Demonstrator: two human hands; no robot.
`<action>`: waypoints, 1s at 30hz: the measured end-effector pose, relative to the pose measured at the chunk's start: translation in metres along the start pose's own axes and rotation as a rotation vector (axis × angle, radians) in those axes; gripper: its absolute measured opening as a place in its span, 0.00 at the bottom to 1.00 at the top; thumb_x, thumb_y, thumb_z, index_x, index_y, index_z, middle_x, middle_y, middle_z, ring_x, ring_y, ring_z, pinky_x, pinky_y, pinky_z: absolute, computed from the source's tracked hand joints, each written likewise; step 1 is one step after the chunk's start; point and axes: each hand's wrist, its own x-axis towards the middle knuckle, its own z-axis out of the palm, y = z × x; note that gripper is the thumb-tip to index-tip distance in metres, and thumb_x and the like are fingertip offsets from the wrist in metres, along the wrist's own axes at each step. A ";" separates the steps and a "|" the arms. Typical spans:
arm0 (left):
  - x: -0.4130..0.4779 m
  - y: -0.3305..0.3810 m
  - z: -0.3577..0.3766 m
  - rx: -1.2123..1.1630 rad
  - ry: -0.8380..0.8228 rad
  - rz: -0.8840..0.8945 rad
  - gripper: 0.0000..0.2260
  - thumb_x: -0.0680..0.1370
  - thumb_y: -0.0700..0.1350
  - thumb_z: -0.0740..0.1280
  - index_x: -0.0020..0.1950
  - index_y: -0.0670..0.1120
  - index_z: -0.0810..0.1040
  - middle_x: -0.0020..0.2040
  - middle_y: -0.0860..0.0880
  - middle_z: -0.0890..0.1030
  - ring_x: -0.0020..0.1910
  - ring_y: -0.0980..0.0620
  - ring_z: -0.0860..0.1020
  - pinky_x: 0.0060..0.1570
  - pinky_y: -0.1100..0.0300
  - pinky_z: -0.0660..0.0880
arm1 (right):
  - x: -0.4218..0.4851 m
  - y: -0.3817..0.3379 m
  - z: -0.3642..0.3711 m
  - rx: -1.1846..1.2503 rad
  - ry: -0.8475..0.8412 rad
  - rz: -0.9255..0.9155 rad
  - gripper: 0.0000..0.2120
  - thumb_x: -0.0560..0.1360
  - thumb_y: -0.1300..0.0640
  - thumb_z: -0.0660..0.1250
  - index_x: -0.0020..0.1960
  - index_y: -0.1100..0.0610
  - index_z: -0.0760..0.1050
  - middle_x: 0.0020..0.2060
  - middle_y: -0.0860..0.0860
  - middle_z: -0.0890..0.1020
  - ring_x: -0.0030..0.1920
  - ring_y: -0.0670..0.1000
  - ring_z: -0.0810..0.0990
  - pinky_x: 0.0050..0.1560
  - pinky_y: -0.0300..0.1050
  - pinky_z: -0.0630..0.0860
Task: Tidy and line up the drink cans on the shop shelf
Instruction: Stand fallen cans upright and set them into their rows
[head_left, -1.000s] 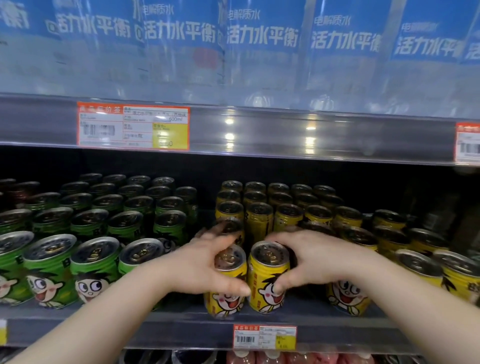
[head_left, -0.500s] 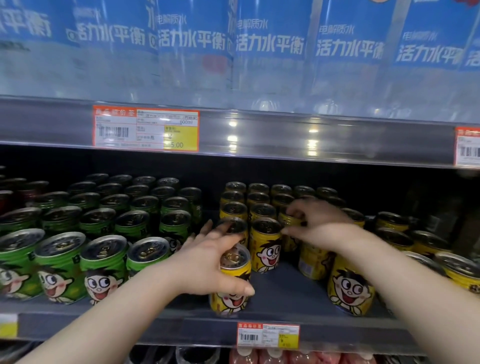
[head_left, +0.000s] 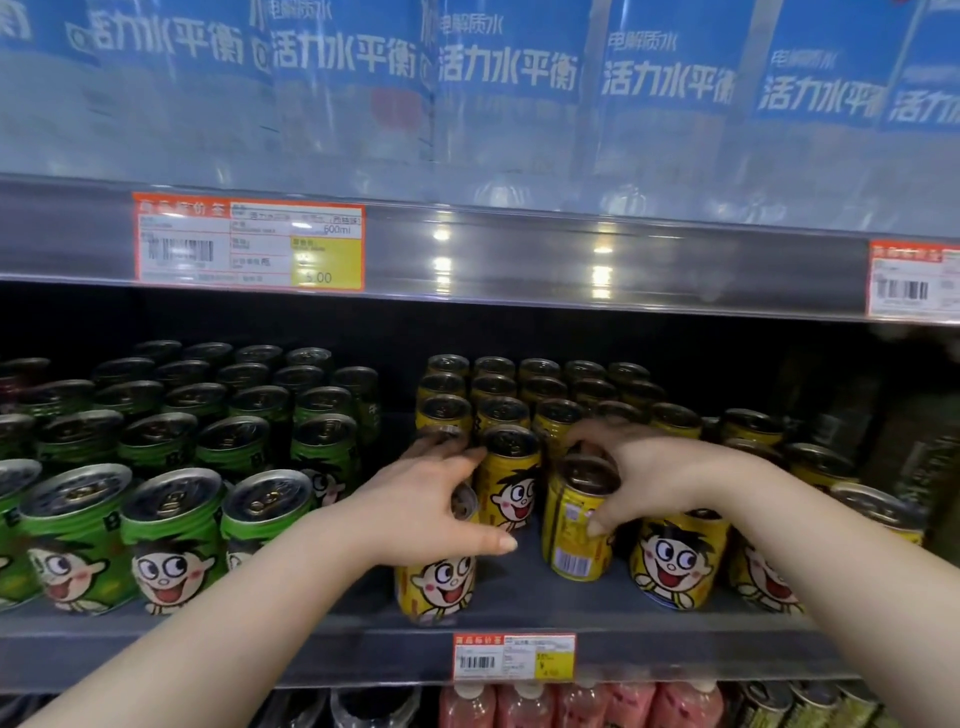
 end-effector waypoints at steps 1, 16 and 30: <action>0.000 0.001 0.000 0.006 0.003 0.002 0.43 0.67 0.68 0.65 0.75 0.55 0.50 0.77 0.52 0.50 0.76 0.51 0.47 0.73 0.51 0.52 | -0.002 -0.002 0.000 0.024 -0.012 -0.034 0.40 0.66 0.50 0.76 0.71 0.44 0.58 0.65 0.47 0.69 0.60 0.47 0.71 0.56 0.37 0.72; 0.000 0.000 0.002 0.023 0.009 -0.002 0.44 0.66 0.66 0.68 0.75 0.56 0.52 0.77 0.52 0.50 0.76 0.50 0.45 0.74 0.50 0.50 | 0.013 -0.014 -0.003 -0.250 0.085 0.158 0.37 0.67 0.37 0.69 0.71 0.49 0.62 0.70 0.51 0.67 0.67 0.54 0.69 0.61 0.46 0.71; 0.000 -0.003 0.006 -0.006 0.082 0.010 0.42 0.64 0.68 0.66 0.74 0.57 0.56 0.76 0.53 0.54 0.75 0.51 0.49 0.73 0.51 0.54 | -0.002 0.001 -0.009 -0.136 0.165 0.232 0.37 0.68 0.35 0.67 0.72 0.47 0.60 0.72 0.51 0.65 0.68 0.53 0.68 0.61 0.45 0.69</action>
